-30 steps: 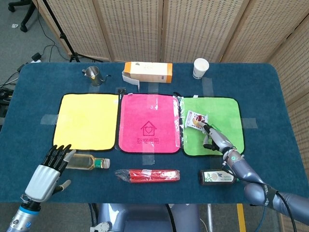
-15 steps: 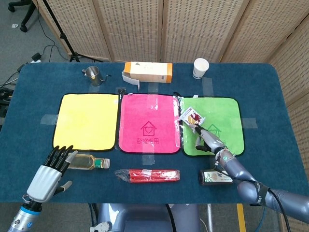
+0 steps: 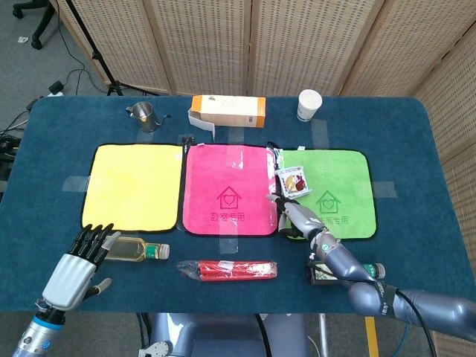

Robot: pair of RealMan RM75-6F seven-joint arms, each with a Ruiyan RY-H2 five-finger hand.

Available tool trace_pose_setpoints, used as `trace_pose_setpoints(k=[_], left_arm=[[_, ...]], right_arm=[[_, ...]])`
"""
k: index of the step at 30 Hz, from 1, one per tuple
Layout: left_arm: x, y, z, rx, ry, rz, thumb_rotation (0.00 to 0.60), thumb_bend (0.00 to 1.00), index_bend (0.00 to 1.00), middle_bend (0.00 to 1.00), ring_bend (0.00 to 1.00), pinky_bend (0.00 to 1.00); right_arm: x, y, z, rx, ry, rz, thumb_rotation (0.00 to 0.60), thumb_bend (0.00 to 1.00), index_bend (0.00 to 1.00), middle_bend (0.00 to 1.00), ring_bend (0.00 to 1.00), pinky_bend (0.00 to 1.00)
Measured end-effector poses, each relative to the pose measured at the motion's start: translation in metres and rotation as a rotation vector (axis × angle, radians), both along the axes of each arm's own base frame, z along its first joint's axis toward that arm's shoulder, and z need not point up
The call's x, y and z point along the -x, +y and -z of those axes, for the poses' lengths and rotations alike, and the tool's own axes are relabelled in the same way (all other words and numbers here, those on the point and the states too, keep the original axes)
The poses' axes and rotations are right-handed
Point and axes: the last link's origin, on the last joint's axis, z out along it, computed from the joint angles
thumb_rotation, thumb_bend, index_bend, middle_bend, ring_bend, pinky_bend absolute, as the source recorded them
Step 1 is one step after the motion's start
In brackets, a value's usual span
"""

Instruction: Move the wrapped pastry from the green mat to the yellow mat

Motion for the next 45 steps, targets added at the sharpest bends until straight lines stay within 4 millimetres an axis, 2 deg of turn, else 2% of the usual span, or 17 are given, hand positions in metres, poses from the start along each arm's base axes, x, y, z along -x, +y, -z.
trace_pose_setpoints(k=[6,12,30,34,45], left_arm=[[0.001,0.001,0.0,0.004,-0.001,-0.005,0.6,0.09,0.0,0.0,0.0,0.0],[-0.001,0.0,0.0,0.004,-0.002,0.002,0.6,0.09,0.0,0.0,0.0,0.0],[-0.004,-0.005,0.007,0.022,0.015,0.017,0.6,0.09,0.0,0.0,0.0,0.0],[-0.004,-0.005,0.009,0.025,0.02,0.016,0.6,0.09,0.0,0.0,0.0,0.0],[-0.003,-0.005,0.01,0.031,0.021,0.016,0.6,0.09,0.0,0.0,0.0,0.0]], right_arm=[[-0.009,0.004,-0.012,0.034,0.026,-0.019,0.6,1.0,0.04,0.0,0.0,0.0],[-0.005,0.001,-0.031,0.089,0.043,-0.007,0.6,1.0,0.04,0.0,0.0,0.0],[0.058,-0.025,-0.055,0.123,0.037,0.115,0.6,1.0,0.05,0.0,0.0,0.0],[0.063,-0.036,-0.056,0.123,0.031,0.114,0.6,1.0,0.05,0.0,0.0,0.0],[0.054,-0.051,-0.04,0.088,0.008,0.101,0.6,1.0,0.05,0.0,0.0,0.0]])
